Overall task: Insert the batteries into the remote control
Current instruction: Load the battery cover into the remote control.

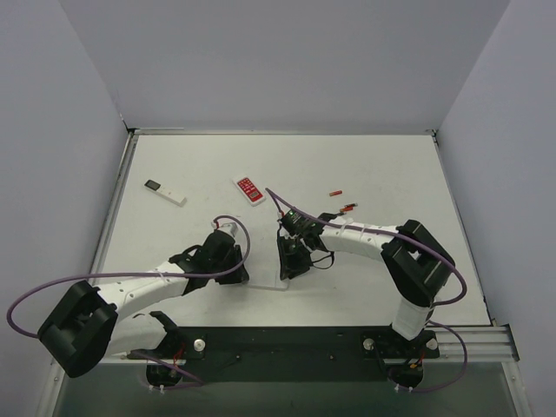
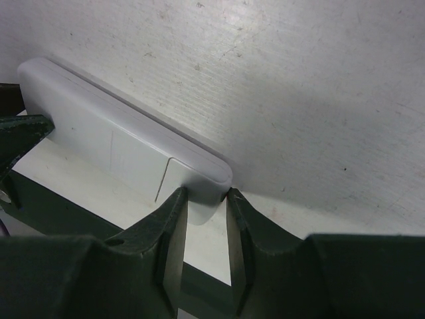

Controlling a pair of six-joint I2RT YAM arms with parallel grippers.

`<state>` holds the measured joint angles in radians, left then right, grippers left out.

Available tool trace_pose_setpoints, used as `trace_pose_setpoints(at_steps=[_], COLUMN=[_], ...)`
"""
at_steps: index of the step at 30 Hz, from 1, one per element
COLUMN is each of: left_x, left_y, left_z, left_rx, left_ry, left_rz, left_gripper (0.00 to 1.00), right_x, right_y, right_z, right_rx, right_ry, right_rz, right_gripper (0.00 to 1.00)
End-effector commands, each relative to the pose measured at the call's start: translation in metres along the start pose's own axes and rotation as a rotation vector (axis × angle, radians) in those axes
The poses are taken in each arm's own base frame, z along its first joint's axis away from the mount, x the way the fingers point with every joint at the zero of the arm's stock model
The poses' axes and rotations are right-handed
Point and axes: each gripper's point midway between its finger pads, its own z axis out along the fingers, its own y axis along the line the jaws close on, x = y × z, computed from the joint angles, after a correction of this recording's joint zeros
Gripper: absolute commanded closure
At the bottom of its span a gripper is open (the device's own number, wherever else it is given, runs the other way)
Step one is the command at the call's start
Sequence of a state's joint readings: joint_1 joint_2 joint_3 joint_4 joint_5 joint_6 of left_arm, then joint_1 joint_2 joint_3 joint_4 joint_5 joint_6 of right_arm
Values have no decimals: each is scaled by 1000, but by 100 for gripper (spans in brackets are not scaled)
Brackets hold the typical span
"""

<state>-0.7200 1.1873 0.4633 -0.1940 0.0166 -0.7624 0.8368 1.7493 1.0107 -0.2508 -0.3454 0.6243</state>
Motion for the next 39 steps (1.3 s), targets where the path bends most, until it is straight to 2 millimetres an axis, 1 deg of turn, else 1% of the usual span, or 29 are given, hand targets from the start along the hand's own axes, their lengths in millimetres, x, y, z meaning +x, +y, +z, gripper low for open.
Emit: trace_pose_setpoints(at_steps=[1,3,6,8,9,14,15,16,18,22,23,25,26,27,29,31,32,33,35,36,37,39], left_x=[-1,-1,-5,-4,-11,-11,-14,-12,-16,-20,-21,-22,-22,-24,-25,-26,-24,-31,-36,-43,-47,-56], left_y=[-59,-64,-67,-68,-79,-94,-103,-103,-109,-115,-117,-121,-124,-127,-129,-126,-122,-117,-105,-91,-82,-63], left_z=[2,1,-2,-4,-8,-15,-21,-22,-28,-35,-36,-37,-38,-40,-41,-41,-40,-40,-37,-33,-32,-32], left_rx=[207,230,243,252,308,395,446,461,497,536,544,562,572,588,591,575,553,529,480,419,385,302], left_ry=[20,21,4,3,-29,-45,-61,-63,-86,-113,-116,-114,-111,-116,-116,-118,-113,-142,-159,-179,-191,-221], left_rz=[27,33,35,37,44,75,82,85,91,100,100,100,102,104,103,97,91,78,42,14,-4,-30], left_gripper=[66,68,68,69,69,69,69,69,69,69,69,69,69,69,69,68,68,67,64,62,55,45], right_x=[-14,-19,-28,-29,-30,-29,-28,-33,-33,-33,-27,-31,-27,-31,-32,-32,-34,-40,-44,-52,-57,-61], right_y=[38,44,47,48,48,55,55,58,57,62,60,67,64,69,66,59,57,49,40,32,30,19], right_z=[8,6,2,1,1,3,2,2,4,6,8,5,8,5,5,5,0,-2,-11,-16,-26,-34], right_rx=[-134,-161,-188,-206,-212,-249,-253,-268,-264,-264,-244,-234,-199,-197,-169,-151,-149,-125,-106,-85,-82,-59], right_ry=[-24,-40,-77,-85,-84,-77,-74,-92,-90,-80,-57,-67,-59,-68,-77,-83,-102,-126,-164,-197,-230,-263], right_rz=[-38,-33,-3,9,9,-1,-2,-14,-11,-31,-41,-69,-88,-102,-109,-96,-90,-79,-73,-63,-74,-73], right_gripper=[83,83,84,84,84,85,85,84,84,84,84,84,83,83,82,82,78,77,72,71,69,60])
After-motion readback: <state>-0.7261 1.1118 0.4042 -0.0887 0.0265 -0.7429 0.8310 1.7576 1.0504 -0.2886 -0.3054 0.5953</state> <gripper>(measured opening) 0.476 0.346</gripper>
